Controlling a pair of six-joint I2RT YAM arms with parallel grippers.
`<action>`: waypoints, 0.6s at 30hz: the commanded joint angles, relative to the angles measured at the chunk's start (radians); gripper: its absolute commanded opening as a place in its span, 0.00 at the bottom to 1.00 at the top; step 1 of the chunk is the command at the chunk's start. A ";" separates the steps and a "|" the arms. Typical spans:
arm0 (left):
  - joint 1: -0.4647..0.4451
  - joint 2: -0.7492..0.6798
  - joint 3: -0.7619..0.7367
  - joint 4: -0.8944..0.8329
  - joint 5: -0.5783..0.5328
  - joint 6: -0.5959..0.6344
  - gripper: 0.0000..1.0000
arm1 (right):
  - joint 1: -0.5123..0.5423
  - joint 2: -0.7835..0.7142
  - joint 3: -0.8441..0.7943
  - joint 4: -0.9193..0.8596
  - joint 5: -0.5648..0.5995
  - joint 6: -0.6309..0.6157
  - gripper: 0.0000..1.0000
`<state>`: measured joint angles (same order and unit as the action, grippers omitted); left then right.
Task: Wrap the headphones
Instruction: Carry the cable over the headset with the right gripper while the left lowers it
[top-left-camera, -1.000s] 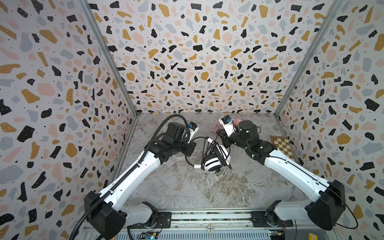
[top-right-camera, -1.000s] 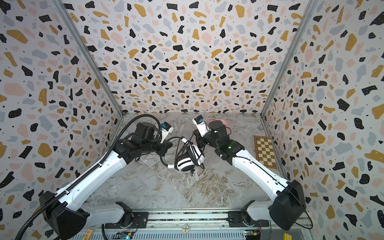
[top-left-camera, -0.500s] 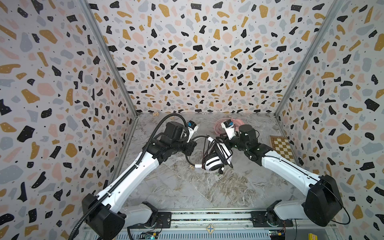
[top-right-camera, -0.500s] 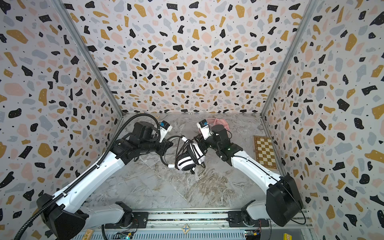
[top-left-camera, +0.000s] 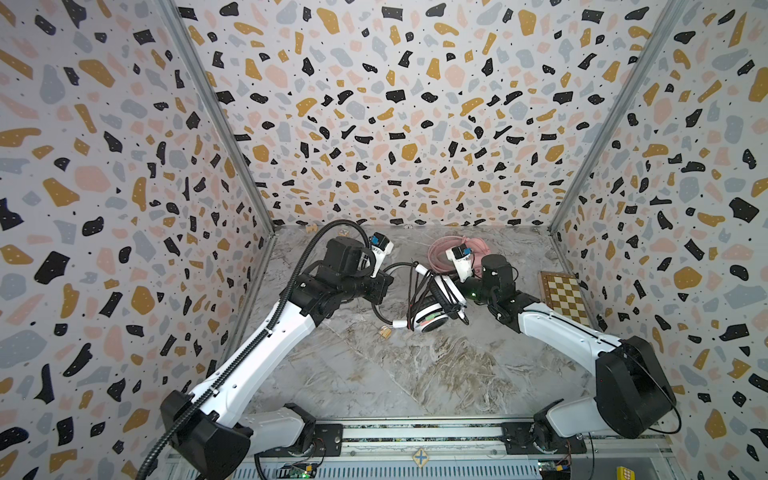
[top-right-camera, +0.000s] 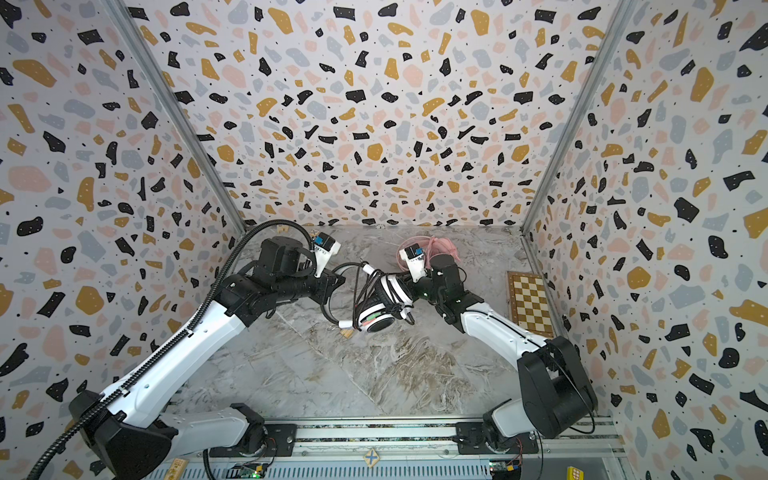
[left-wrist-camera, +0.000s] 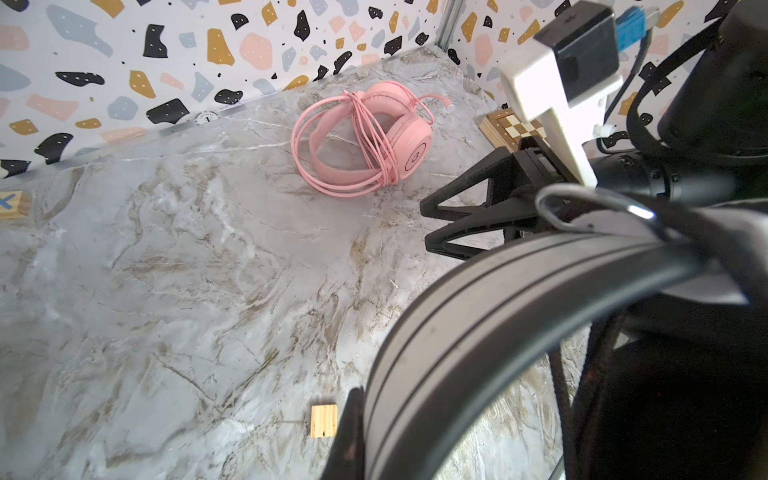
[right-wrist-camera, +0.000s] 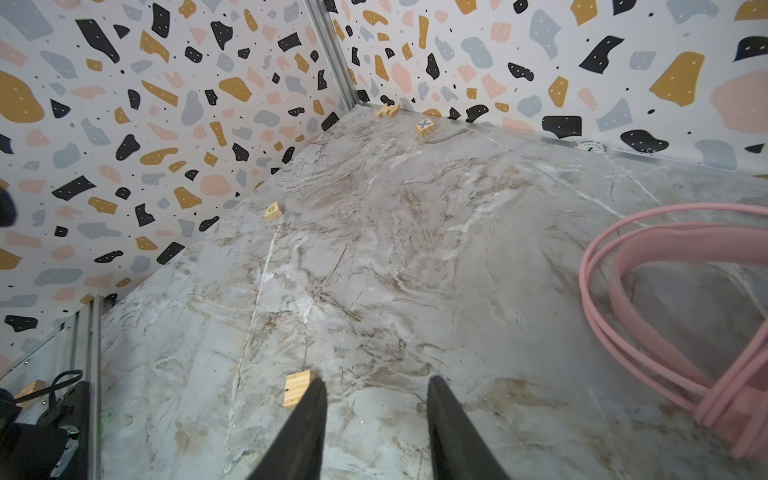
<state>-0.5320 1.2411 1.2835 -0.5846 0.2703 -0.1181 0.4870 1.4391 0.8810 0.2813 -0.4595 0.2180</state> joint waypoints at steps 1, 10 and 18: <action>0.008 -0.057 0.080 0.123 0.118 -0.051 0.00 | -0.025 0.017 -0.019 0.003 0.015 0.027 0.43; 0.035 -0.064 0.071 0.146 0.119 -0.075 0.00 | -0.042 0.018 -0.005 -0.014 -0.036 0.040 0.44; 0.066 -0.055 0.081 0.206 0.167 -0.131 0.00 | -0.041 0.019 -0.046 0.034 -0.078 0.065 0.30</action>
<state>-0.4736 1.2018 1.3098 -0.5072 0.3702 -0.1871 0.4450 1.4658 0.8536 0.2993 -0.5098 0.2661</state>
